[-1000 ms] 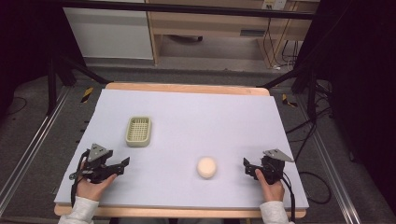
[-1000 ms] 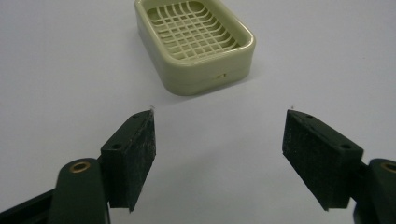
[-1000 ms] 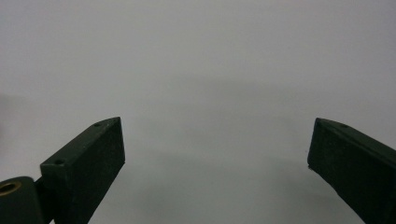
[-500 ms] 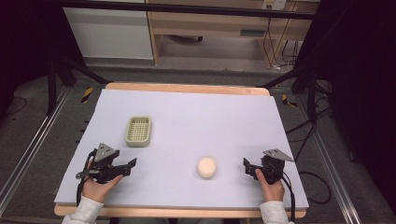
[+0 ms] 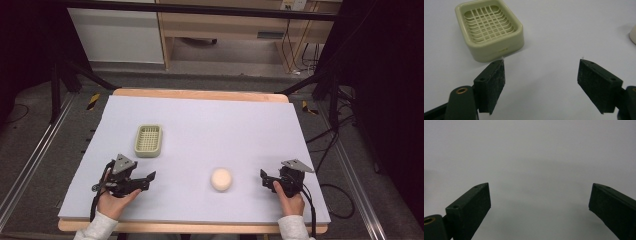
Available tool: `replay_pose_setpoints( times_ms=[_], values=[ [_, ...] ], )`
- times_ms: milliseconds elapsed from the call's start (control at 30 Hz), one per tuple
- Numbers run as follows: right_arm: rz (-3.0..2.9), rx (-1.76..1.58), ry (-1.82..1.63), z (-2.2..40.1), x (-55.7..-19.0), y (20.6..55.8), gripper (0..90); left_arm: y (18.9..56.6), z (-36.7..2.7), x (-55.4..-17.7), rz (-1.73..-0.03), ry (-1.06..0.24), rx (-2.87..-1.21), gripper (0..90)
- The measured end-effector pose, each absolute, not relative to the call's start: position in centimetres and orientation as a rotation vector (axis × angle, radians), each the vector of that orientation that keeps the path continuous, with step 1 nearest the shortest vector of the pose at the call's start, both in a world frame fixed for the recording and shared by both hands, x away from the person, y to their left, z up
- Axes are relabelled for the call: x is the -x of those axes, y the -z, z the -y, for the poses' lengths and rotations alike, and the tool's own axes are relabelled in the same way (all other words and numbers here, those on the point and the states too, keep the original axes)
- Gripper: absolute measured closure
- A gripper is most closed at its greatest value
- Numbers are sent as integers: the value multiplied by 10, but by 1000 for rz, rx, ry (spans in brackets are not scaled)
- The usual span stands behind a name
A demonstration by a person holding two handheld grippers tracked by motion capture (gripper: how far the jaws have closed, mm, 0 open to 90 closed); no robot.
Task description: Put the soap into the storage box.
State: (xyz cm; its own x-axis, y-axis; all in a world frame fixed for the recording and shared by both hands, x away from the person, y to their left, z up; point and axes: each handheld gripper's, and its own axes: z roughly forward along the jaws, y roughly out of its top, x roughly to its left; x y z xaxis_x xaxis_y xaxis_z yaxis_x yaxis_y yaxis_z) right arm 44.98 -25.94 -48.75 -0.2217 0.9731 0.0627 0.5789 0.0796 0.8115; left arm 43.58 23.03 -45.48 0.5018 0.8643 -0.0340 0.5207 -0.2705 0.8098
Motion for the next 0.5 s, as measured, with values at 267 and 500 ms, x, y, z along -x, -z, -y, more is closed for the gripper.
replay_pose_setpoints(
  times_ms=[267,500],
  values=[
    [-1857,-1536,-1013,260,-450,488,43,455,-213,-437,-1097,-527,-1979,222],
    [-1860,-1541,-1013,259,-451,488,44,450,-199,-438,-1056,-513,-1994,221]
  ],
)
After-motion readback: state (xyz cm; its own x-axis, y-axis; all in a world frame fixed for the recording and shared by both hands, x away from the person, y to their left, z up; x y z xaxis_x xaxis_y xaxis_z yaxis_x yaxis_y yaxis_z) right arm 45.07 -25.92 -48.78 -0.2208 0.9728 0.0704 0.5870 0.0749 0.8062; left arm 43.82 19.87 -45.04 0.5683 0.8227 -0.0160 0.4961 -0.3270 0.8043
